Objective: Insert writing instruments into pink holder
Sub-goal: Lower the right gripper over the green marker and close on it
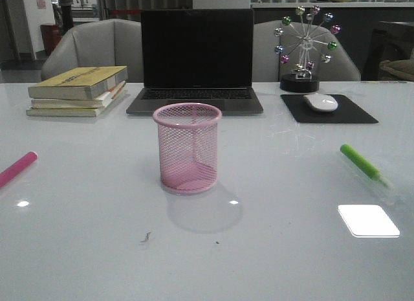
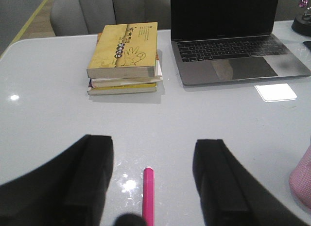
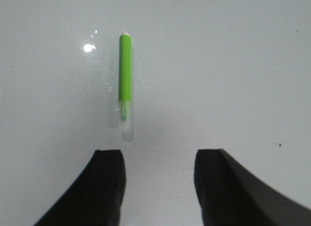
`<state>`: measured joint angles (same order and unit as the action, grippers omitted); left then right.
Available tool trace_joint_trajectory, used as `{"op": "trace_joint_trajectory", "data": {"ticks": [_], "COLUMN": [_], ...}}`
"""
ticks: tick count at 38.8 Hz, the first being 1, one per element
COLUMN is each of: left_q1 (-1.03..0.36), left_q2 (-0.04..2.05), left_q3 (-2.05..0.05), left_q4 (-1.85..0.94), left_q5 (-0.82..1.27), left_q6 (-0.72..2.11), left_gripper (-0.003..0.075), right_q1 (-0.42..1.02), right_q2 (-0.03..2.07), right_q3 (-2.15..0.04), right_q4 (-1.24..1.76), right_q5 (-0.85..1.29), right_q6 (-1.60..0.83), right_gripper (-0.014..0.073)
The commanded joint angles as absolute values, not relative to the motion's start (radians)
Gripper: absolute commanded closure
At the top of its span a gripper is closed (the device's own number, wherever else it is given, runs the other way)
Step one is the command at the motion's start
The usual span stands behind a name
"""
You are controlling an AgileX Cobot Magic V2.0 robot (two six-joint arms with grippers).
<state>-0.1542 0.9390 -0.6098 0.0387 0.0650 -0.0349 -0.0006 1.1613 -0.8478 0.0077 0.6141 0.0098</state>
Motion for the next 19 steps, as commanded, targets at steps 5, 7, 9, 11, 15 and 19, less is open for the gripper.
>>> {"op": "trace_joint_trajectory", "data": {"ticks": [5, 7, 9, 11, 15, 19], "left_q1": [-0.158, -0.158, -0.158, -0.158, -0.158, -0.158], "left_q2": [0.929, 0.929, 0.929, 0.929, 0.929, 0.929], "left_q3": [-0.646, -0.646, -0.646, -0.646, -0.646, -0.646], "left_q4": [0.040, 0.040, 0.040, 0.040, 0.040, 0.040], "left_q5": [-0.027, -0.027, -0.027, -0.027, -0.027, -0.027], "left_q6": [-0.040, -0.040, -0.040, -0.040, -0.040, -0.040], "left_gripper": [0.0283, 0.0283, 0.0283, 0.0283, 0.0283, 0.0283], "right_q1": [-0.006, -0.006, -0.004, -0.003, -0.003, -0.003], "right_q2": [1.332, 1.385, 1.439, 1.491, 1.589, 1.681], "right_q3": [-1.056, -1.105, -1.161, -1.209, -1.300, -1.383], "right_q4": [0.000, 0.000, 0.000, 0.005, 0.042, 0.078], "right_q5": [0.640, 0.675, 0.711, 0.748, 0.797, 0.830], "right_q6": [-0.014, -0.024, -0.035, -0.045, -0.078, -0.109], "right_gripper": [0.0148, 0.0148, 0.0148, 0.0148, 0.0148, 0.0148]}}
